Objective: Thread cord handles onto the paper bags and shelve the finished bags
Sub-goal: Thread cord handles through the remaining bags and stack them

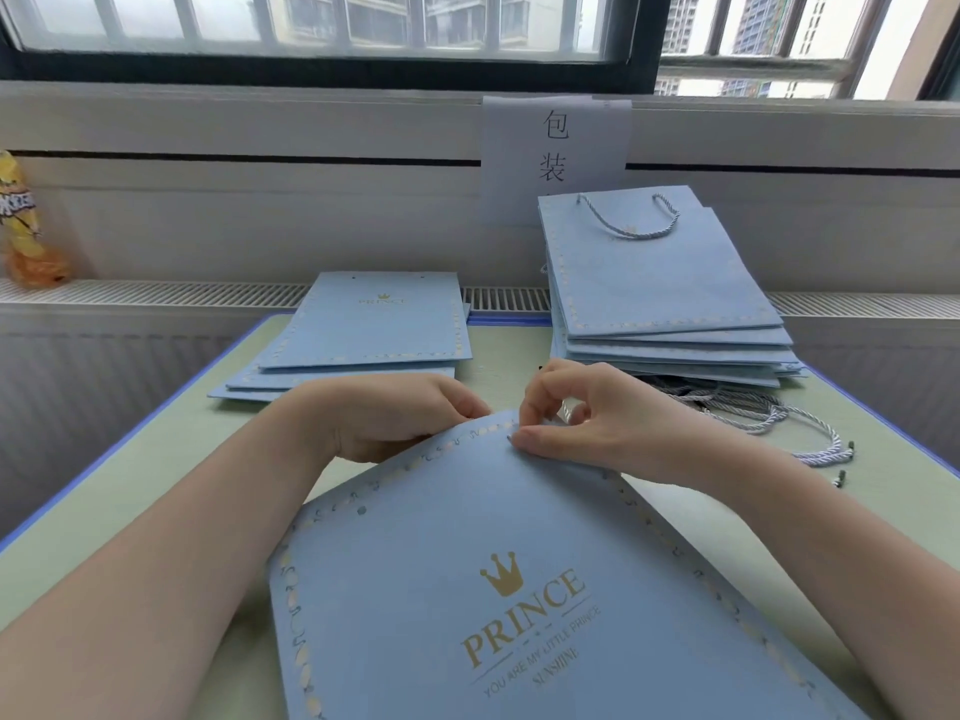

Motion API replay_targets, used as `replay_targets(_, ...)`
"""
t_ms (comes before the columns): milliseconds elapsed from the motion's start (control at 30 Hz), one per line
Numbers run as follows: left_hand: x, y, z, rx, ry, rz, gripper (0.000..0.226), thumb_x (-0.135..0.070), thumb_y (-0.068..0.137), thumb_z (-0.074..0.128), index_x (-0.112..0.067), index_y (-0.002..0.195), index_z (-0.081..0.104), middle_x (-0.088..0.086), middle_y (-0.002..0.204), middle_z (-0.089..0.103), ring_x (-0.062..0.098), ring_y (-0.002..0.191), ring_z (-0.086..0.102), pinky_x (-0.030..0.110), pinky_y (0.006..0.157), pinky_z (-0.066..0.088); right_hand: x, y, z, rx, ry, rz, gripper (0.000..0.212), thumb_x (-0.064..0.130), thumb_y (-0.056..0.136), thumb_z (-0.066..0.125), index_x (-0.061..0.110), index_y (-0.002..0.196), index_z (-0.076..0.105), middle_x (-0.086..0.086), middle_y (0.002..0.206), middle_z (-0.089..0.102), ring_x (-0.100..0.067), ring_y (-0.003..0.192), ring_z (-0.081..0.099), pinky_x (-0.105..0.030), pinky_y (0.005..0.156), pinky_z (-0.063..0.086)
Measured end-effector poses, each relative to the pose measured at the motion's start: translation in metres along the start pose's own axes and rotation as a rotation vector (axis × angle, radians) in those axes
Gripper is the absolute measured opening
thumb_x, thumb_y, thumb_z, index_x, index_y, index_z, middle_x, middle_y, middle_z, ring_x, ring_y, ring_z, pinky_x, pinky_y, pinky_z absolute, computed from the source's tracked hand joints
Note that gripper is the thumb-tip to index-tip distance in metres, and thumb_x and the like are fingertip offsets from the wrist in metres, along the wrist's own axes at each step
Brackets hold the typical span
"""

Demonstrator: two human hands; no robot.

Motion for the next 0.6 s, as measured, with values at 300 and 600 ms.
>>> replay_targets(300, -0.009, 0.002, 0.000, -0.295, 0.203, -0.007, 0.029, -0.027, 0.099, 0.047, -0.014, 0.075, 0.056, -0.001, 0.062, 0.057, 0.011, 0.049, 0.051, 0.018, 0.046, 0.041, -0.011, 0.003, 0.003, 0.013, -0.120, 0.071, 0.007, 0.019, 0.089, 0.061, 0.019, 0.082, 0.059, 0.008, 0.079, 0.059, 0.008, 0.055, 0.049, -0.009, 0.057, 0.037)
replay_targets(600, -0.018, -0.022, -0.022, -0.362, 0.389, 0.116, 0.008, -0.029, 0.082, 0.072, -0.025, 0.089, 0.071, -0.004, 0.081, 0.071, 0.010, 0.069, 0.063, 0.024, 0.064, 0.048, -0.020, 0.002, -0.041, -0.548, 0.302, 0.079, 0.011, 0.008, 0.092, 0.056, 0.013, 0.082, 0.057, 0.003, 0.058, 0.056, -0.005, 0.048, 0.047, -0.015, 0.053, 0.039)
Point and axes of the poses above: each hand's wrist, its own y-axis towards the middle knuckle, its own z-axis out of the palm, x = y × z, the point moved 3 cm from there along y, towards the middle knuckle
